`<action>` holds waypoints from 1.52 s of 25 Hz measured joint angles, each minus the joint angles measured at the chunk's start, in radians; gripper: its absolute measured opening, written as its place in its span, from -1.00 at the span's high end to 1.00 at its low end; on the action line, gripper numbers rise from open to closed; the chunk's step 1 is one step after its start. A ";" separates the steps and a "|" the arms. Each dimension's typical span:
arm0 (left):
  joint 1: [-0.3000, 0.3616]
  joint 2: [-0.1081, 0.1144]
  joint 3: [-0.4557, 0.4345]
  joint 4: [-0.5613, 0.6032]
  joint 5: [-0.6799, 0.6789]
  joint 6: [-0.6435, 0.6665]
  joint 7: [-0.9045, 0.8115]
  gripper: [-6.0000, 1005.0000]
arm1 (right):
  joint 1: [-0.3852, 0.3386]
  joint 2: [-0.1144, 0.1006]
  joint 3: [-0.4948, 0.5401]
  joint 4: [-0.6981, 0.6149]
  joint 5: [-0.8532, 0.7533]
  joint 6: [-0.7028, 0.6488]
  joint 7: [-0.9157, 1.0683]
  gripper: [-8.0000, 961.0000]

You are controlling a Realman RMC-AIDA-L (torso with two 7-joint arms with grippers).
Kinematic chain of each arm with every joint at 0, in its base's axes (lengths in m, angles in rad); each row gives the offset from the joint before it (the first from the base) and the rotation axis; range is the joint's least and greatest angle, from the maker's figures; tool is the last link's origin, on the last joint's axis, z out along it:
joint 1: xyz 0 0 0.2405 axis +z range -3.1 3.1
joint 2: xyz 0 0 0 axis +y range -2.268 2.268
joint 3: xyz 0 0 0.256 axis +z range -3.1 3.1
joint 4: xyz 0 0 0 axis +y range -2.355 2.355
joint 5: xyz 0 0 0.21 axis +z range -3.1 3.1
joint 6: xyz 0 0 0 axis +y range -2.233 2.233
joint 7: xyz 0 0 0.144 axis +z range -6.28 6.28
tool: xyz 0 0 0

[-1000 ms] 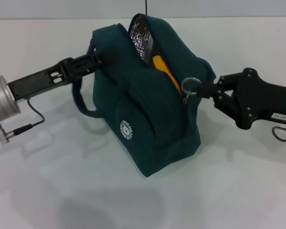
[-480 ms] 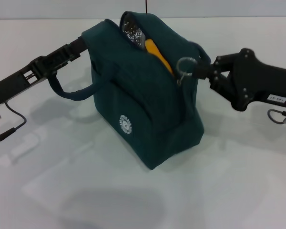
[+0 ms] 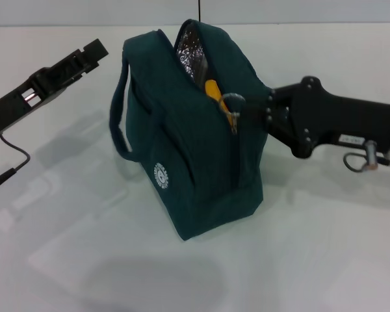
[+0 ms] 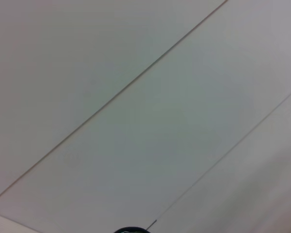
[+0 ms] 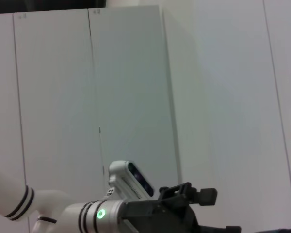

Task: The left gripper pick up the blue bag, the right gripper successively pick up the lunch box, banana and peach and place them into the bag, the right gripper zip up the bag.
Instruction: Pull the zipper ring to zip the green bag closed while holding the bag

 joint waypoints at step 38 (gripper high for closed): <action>0.069 0.068 0.011 0.052 0.223 0.193 0.032 -0.78 | 0.128 0.005 -0.230 -0.007 0.177 0.118 0.005 0.98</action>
